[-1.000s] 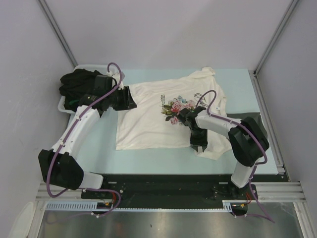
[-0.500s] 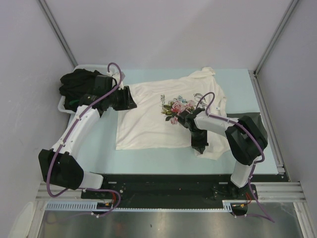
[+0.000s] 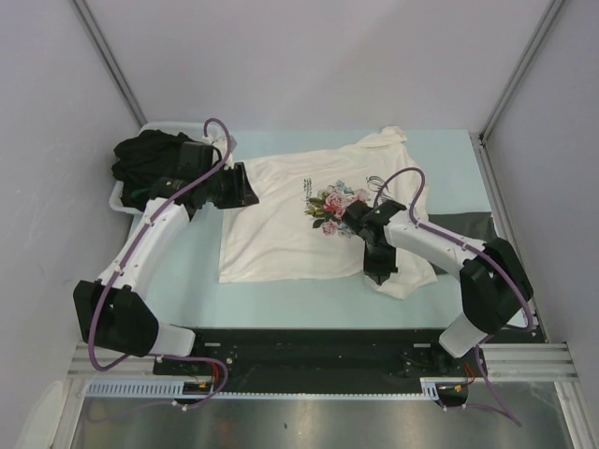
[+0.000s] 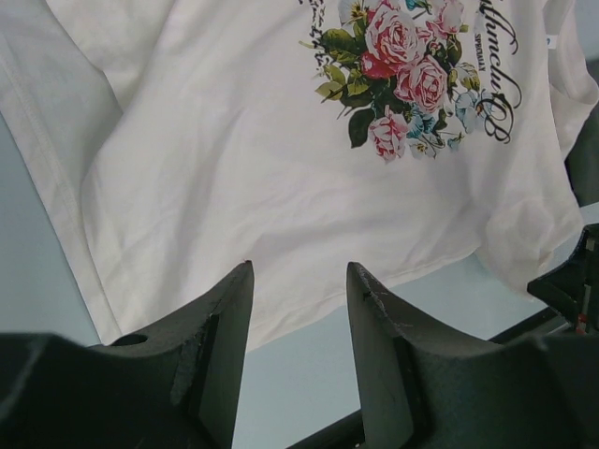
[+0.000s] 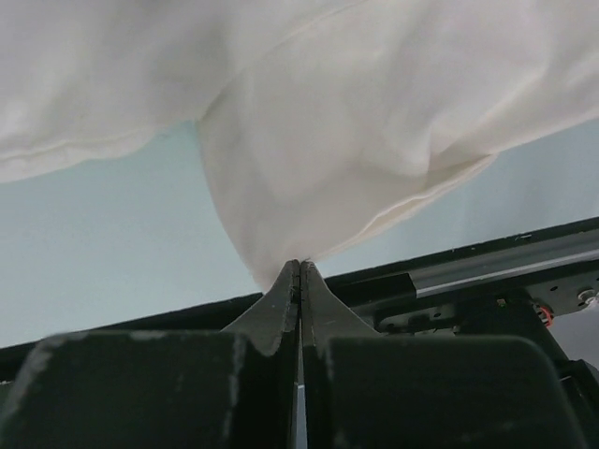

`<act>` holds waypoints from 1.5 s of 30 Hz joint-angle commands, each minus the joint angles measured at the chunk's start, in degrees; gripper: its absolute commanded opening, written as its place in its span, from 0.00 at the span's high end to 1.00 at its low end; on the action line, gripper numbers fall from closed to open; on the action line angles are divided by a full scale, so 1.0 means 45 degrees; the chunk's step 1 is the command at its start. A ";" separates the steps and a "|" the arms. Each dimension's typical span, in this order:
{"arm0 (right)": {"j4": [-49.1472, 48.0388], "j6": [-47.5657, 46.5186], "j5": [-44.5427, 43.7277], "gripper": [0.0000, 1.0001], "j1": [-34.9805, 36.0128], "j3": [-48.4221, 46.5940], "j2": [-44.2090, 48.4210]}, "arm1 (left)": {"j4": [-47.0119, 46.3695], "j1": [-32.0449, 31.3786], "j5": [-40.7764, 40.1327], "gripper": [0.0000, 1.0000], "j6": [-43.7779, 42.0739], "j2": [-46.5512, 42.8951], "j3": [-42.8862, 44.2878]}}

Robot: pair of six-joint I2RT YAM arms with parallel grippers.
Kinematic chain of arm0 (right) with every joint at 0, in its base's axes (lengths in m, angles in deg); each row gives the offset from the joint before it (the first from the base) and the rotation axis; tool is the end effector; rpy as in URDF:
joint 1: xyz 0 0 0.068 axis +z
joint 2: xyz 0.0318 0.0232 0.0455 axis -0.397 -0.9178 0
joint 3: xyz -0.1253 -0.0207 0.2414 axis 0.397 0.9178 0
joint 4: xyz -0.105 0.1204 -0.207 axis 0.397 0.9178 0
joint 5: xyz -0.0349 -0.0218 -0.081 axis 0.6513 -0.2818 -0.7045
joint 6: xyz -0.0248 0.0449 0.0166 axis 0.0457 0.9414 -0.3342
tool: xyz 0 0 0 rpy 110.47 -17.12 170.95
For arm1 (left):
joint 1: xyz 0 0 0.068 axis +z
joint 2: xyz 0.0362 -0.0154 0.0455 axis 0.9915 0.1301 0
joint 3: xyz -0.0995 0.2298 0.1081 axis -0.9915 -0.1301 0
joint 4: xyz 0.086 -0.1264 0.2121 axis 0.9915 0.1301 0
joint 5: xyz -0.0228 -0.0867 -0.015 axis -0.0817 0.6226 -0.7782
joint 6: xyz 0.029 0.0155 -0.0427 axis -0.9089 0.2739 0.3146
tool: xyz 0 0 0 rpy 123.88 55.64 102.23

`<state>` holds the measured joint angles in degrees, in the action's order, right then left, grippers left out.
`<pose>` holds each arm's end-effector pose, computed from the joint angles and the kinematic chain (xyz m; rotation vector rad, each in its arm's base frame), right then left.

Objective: Fold and stack the t-shirts
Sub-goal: Grap the side of the flattened tshirt closest away from the robot with both arms

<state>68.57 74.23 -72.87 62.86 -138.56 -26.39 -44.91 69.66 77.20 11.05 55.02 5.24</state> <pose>0.2169 0.1699 0.2130 0.1179 3.0182 -0.2373 0.2887 -0.0767 0.3308 0.0802 2.3697 -0.6026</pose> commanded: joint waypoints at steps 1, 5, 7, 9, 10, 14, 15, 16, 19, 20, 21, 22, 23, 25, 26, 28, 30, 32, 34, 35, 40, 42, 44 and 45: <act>0.0552 0.0270 0.0073 1.00 0.0176 -0.0937 0.0348 | -0.0237 -0.0091 0.0306 0.50 -0.0208 0.0212 0.0639; 0.1000 -0.0062 -0.0258 1.00 0.0215 -0.2050 -0.0217 | -0.0159 -0.0091 0.0365 0.50 -0.0208 0.0349 0.0816; 0.1157 -0.0413 -0.0628 1.00 0.0234 -0.2770 -0.0704 | -0.0120 -0.0091 0.0345 0.50 -0.0208 0.0350 0.0855; 0.1430 -0.0725 -0.0903 1.00 0.0254 -0.3261 -0.1115 | -0.0120 -0.0091 0.0325 0.50 -0.0227 0.0349 0.0816; 0.1625 -0.0746 -0.0904 1.00 0.0235 -0.3863 -0.1562 | -0.0100 -0.0091 0.0325 0.50 -0.0227 0.0350 0.0816; 0.1588 -0.0942 -0.0669 1.00 0.0681 -0.4881 -0.2461 | -0.0081 -0.0091 0.0306 0.50 -0.0286 0.0291 0.0796; 0.1568 -0.1000 -0.0670 1.00 0.0761 -0.5098 -0.2716 | -0.0080 -0.0091 0.0306 0.50 -0.0286 0.0291 0.0796; 0.1684 -0.1000 -0.0670 1.00 0.0858 -0.5332 -0.2951 | -0.0080 -0.0091 0.0287 0.50 -0.0286 0.0291 0.0796; 0.1937 -0.1253 -0.0884 1.00 0.1249 -0.6464 -0.3869 | -0.0042 -0.0091 0.0247 0.50 -0.0325 0.0291 0.0816; 0.1978 -0.1351 -0.0962 1.00 0.1308 -0.6970 -0.4335 | -0.0041 -0.0091 0.0247 0.50 -0.0344 0.0272 0.0816; 0.2036 -0.1487 -0.1117 1.00 0.1463 -0.7265 -0.4533 | -0.0022 -0.0091 0.0228 0.50 -0.0344 0.0291 0.0835; 0.2249 -0.1605 -0.1235 1.00 0.1523 -0.7519 -0.4786 | -0.0022 -0.0091 0.0189 0.50 -0.0364 0.0272 0.0835; 0.2309 -0.1761 -0.1313 1.00 0.1562 -0.8024 -0.5118 | -0.0041 -0.0091 0.0208 0.50 -0.0383 0.0291 0.0835; 0.2602 -0.2034 -0.1645 1.00 0.1621 -0.8496 -0.5452 | -0.0002 -0.0091 0.0189 0.50 -0.0403 0.0272 0.0816; 0.2700 -0.2210 -0.1859 1.00 0.1621 -0.8808 -0.5588 | -0.0022 -0.0091 0.0189 0.50 -0.0403 0.0291 0.0835; 0.2992 -0.2580 -0.2133 1.00 0.1602 -0.9666 -0.6018 | -0.0022 -0.0091 0.0189 0.50 -0.0422 0.0291 0.0816; 0.3479 -0.2796 -0.2368 1.00 0.1602 -1.0776 -0.6563 | -0.0041 -0.0091 0.0208 0.50 -0.0403 0.0349 0.0816; 0.3773 -0.3050 -0.2485 1.00 0.1563 -1.1522 -0.6955 | -0.0061 -0.0091 0.0228 0.50 -0.0403 0.0369 0.0835; 0.3911 -0.3304 -0.2486 1.00 0.1485 -1.2382 -0.7405 | -0.0022 -0.0091 0.0267 0.50 -0.0403 0.0408 0.0874; 0.3931 -0.3440 -0.2486 1.00 0.1426 -1.2617 -0.7542 | -0.0041 -0.0091 0.0248 0.50 -0.0403 0.0408 0.0874; 0.3542 -0.3812 -0.2057 1.00 0.0939 -1.2504 -0.8381 | -0.0022 -0.0091 0.0286 0.50 -0.0403 0.0428 0.0855; 0.3093 -0.4123 -0.1979 1.00 0.0879 -1.2250 -0.8519 | -0.0002 -0.0091 0.0286 0.50 -0.0423 0.0408 0.0835; 0.3305 -0.4067 -0.2152 0.96 0.0782 -1.2307 -0.8791 | -0.0002 -0.0071 0.0306 0.50 -0.0442 0.0408 0.0796; 0.3364 -0.4105 -0.2251 0.92 0.0762 -1.2287 -0.8812 | -0.0002 -0.0091 0.0306 0.50 -0.0442 0.0408 0.0816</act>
<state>80.09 57.57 -81.94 67.14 -193.88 -64.36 -44.50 69.62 77.30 10.57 56.96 6.66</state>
